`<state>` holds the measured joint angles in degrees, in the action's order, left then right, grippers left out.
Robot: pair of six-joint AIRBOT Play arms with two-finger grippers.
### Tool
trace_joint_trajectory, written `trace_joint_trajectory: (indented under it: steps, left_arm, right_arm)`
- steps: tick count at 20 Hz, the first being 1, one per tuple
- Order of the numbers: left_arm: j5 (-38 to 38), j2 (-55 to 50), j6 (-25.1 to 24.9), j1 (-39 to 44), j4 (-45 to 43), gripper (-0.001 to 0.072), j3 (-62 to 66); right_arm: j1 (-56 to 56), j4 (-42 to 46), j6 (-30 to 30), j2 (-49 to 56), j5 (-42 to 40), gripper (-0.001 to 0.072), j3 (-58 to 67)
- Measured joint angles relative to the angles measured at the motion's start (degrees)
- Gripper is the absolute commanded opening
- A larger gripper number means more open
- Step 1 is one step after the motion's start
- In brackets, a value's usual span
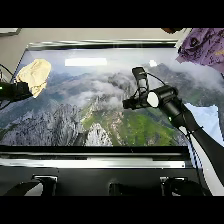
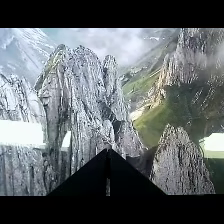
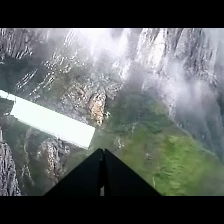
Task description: Fold the clothes and pants, and hang the long-sleeved shirts on hangers.
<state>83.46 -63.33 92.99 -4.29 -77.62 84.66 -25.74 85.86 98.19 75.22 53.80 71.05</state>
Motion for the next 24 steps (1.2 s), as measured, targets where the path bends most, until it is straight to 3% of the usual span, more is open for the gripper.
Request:
trace_joint_trajectory:
  steps: [22,24]
  left_arm:
    - [-1.75,-0.07,0.04,0.04,0.0,0.0017,0.0]
    - [-2.97,-0.2,0.31,-0.02,0.0,0.0249,0.0]
  right_arm:
    - [0.0,-0.13,-0.04,0.0,0.02,0.0028,0.0]
    - [0.0,0.0,-0.02,0.0,0.02,0.0028,0.0]
